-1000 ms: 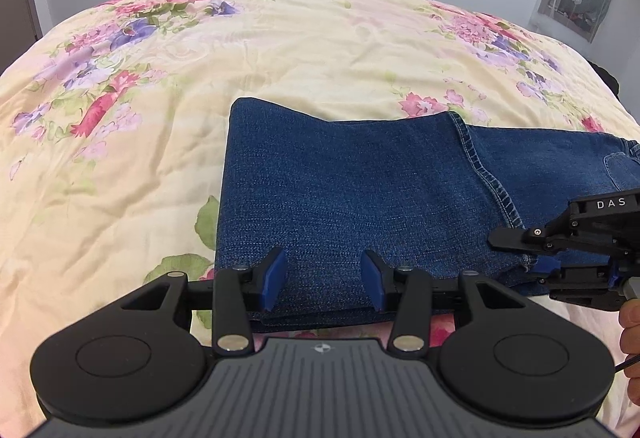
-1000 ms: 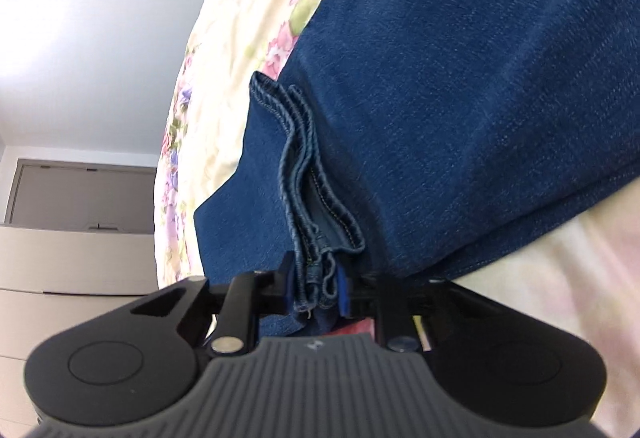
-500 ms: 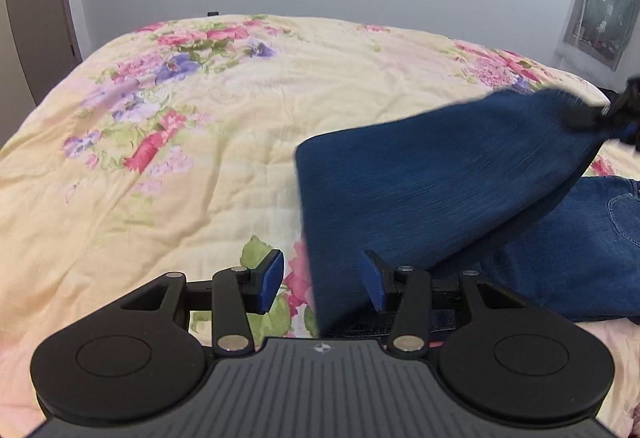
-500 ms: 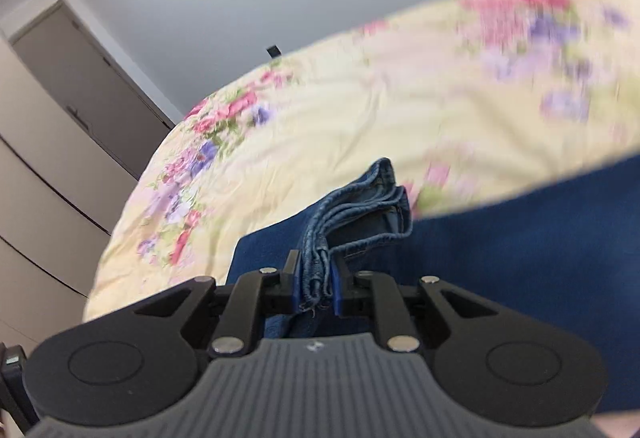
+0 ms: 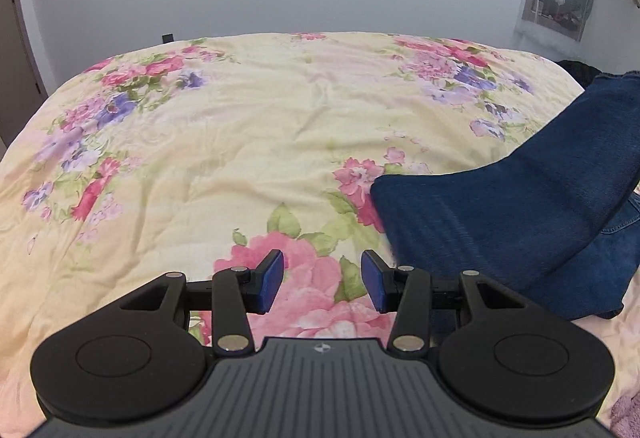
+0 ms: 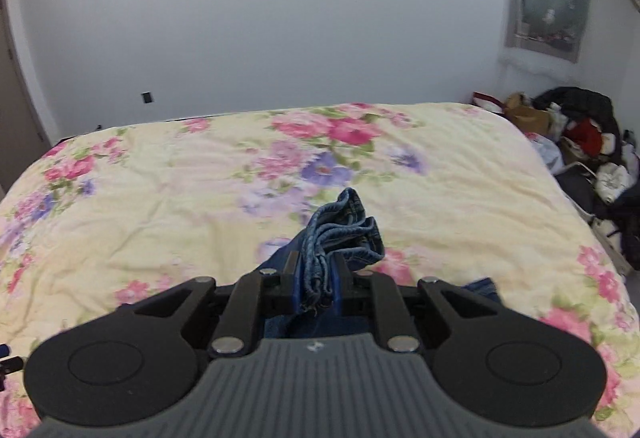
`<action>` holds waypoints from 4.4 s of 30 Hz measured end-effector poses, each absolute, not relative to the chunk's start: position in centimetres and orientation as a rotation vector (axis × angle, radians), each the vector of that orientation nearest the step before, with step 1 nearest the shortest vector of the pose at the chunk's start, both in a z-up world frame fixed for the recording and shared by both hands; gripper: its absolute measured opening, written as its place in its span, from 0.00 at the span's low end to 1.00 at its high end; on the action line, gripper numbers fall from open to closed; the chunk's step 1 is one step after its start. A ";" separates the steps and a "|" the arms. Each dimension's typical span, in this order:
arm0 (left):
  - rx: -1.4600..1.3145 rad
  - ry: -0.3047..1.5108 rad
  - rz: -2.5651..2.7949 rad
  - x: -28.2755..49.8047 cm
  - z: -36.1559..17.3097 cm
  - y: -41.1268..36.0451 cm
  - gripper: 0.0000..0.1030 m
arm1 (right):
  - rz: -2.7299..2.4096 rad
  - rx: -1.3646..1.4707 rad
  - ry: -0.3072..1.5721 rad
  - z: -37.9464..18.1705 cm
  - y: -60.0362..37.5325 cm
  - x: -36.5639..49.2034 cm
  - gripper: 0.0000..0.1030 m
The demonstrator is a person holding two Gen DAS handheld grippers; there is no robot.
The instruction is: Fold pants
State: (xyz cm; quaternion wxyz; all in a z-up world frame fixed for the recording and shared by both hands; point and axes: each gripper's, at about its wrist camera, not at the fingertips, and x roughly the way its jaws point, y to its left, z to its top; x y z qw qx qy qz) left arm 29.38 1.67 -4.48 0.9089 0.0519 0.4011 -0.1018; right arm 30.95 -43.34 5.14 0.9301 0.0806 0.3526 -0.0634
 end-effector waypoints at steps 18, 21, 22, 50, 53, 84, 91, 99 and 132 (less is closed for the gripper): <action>0.244 0.928 -0.324 32.6 -9.1 -6.9 0.52 | -0.383 0.278 1.023 -14.6 -56.9 30.1 0.10; 0.255 0.926 -0.340 33.1 -9.6 -8.2 0.52 | -0.350 0.189 1.029 -13.4 -56.0 30.4 0.10; 0.257 0.922 -0.343 33.2 -9.8 -8.6 0.52 | -0.342 0.167 1.031 -12.8 -55.7 30.6 0.10; 0.213 0.888 -0.323 37.3 -13.1 -15.1 0.44 | -0.294 0.419 0.887 -14.5 -62.8 27.8 0.09; 0.200 0.883 -0.318 38.0 -12.9 -15.0 0.42 | -0.293 0.368 0.823 -12.4 -62.2 26.9 0.08; 0.463 0.964 -0.382 43.5 -17.3 -18.3 0.22 | -0.287 0.138 0.925 -18.2 -59.9 31.5 0.14; 0.467 0.924 -0.438 40.4 -13.0 -17.3 0.22 | -0.326 0.126 0.889 -16.6 -59.5 30.7 0.15; 0.530 0.945 -0.613 33.3 -11.5 -18.0 0.21 | -0.255 0.083 0.821 -14.2 -58.2 27.2 0.15; 0.438 1.160 -0.625 28.9 -13.2 -12.9 0.13 | -0.277 0.223 0.892 -15.3 -60.0 26.6 0.33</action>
